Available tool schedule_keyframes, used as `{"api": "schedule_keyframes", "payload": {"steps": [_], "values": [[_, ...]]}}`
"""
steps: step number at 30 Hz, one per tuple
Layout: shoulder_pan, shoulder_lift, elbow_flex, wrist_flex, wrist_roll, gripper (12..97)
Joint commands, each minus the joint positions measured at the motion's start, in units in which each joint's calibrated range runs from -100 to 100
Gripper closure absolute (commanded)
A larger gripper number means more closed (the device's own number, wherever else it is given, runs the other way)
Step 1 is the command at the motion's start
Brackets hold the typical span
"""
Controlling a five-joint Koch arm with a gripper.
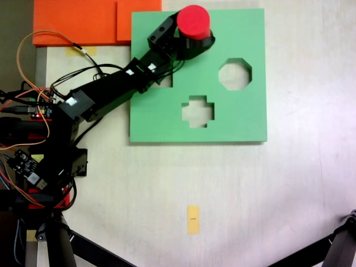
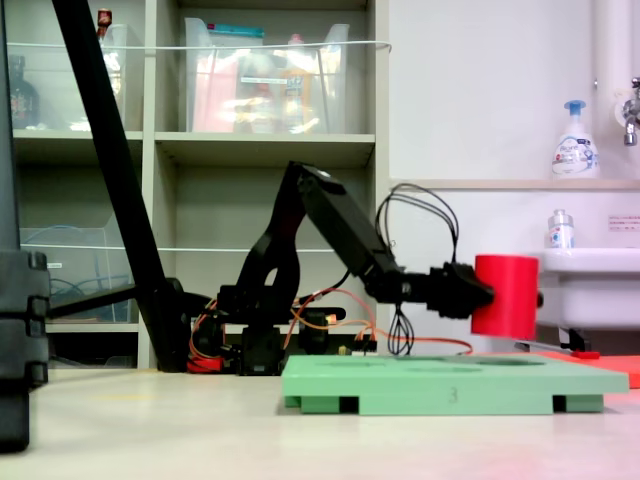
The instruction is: Put the cylinder block into the corresponding hole
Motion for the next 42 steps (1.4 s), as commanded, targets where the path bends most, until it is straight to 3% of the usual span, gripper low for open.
{"api": "schedule_keyframes", "payload": {"steps": [1, 29, 33, 39, 42], "values": [[0.49, 0.20, 4.21, 0.95, -0.39, 73.2], [-1.07, 15.14, 6.31, 2.78, -0.20, 67.9], [-1.03, 15.98, 6.21, 3.16, -0.20, 63.8], [-1.03, 13.33, 1.32, 4.13, 0.44, 45.0], [-1.37, 9.41, -5.46, 8.46, 0.83, 40.8]]}}
